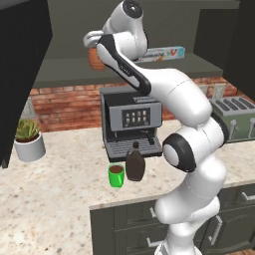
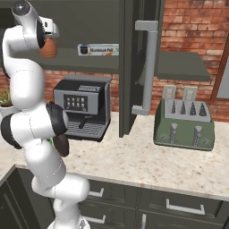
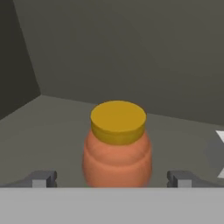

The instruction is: Pick the syrup bottle and honey bottle from the cabinet and place them next to the mug.

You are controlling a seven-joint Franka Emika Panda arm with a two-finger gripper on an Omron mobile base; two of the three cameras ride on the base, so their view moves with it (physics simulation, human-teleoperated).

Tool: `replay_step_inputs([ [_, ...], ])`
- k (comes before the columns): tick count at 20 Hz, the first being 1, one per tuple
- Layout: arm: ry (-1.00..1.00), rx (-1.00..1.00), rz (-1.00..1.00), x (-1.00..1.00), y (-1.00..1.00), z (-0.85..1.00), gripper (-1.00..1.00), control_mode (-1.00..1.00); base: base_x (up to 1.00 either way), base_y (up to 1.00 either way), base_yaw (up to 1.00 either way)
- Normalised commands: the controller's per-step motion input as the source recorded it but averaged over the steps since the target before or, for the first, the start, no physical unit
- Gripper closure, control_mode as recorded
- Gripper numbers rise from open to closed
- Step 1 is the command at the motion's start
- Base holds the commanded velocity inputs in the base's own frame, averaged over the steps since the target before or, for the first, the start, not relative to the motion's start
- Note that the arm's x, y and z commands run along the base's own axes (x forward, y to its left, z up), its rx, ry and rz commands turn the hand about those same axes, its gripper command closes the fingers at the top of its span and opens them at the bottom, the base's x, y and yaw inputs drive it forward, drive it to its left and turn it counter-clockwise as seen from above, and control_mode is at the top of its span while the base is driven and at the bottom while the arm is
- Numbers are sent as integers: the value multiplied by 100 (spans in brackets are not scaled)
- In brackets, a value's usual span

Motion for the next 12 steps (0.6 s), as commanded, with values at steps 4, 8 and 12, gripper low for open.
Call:
replay_step_inputs([
  [4, 0, 0, 0, 25, -26, 0, -100, -100, 0, 0, 0],
  [8, 0, 0, 0, 25, -4, 0, -100, -100, 0, 0, 0],
  [12, 0, 0, 0, 5, 0, 0, -100, -100, 0, 0, 0],
])
